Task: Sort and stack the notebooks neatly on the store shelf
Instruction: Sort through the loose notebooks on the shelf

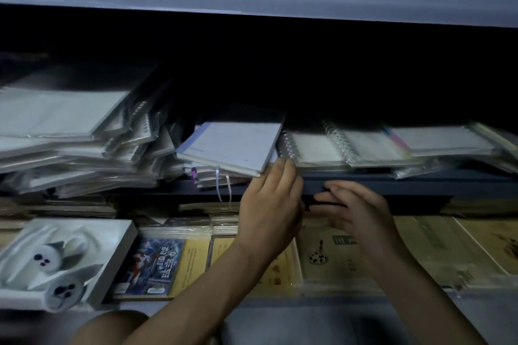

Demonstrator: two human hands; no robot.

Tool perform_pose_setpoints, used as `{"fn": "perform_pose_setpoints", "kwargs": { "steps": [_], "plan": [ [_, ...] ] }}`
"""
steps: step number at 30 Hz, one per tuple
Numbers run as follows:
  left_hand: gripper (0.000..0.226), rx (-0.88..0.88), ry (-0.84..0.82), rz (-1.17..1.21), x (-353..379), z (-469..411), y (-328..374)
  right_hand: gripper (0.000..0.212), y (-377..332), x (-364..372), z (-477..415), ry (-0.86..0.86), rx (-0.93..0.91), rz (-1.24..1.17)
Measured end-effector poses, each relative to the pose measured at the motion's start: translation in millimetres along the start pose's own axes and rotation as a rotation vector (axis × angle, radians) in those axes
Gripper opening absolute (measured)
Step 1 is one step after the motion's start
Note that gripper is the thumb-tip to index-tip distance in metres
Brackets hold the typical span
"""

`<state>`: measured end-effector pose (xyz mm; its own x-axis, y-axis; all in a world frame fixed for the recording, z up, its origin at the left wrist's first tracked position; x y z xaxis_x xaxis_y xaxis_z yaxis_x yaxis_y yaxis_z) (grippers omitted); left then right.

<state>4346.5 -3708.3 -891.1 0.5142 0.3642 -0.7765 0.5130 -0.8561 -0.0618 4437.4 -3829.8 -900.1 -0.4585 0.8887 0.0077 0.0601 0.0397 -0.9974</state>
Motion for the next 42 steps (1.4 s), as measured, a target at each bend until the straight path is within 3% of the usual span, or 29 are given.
{"fn": "perform_pose_setpoints", "kwargs": {
  "steps": [6, 12, 16, 18, 21, 24, 31, 37, 42],
  "plan": [
    [0.054, -0.028, 0.017, -0.083, 9, 12, -10, 0.018, -4, -33, -13, 0.09, 0.001, -0.054],
    [0.04, -0.112, -0.028, 0.008, -3, 9, -5, 0.021, -8, -58, -27, 0.149, 0.036, -0.194],
    [0.03, -0.028, 0.091, 0.189, -29, 5, 20, 0.031, -7, -58, -33, 0.13, 0.094, -0.194],
    [0.032, -0.06, 0.125, 0.152, -36, -3, 23, 0.032, -5, -50, -33, 0.101, 0.099, -0.165],
    [0.058, -0.286, -0.087, -0.013, -32, -22, 0, 0.027, -6, -36, -32, 0.065, 0.082, -0.15],
    [0.067, -0.322, -0.262, -0.111, -24, -26, -9, 0.026, -6, -27, -33, 0.087, 0.069, -0.167],
    [0.061, -0.441, -0.308, -0.127, -12, -40, -7, 0.032, -5, -27, -36, 0.167, 0.084, -0.235],
    [0.053, -0.458, -0.21, -0.067, -6, -41, -7, 0.035, -8, -29, -39, 0.164, 0.089, -0.268],
    [0.064, -0.529, -0.199, -0.036, -12, -40, -8, 0.031, -2, -30, -49, 0.134, 0.143, -0.3]
  ]
}}
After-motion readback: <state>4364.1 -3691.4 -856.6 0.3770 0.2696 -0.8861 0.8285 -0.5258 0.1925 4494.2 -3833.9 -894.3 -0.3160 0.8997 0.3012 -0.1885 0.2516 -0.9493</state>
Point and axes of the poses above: each hand's wrist, its own z-axis away from the middle knuckle, its own x-axis out of the palm, y = z × x, the point moved 6 cm from there along -z, towards the middle knuckle, and after that the axes turned 12 degrees about -x, right-handed, at the moved point
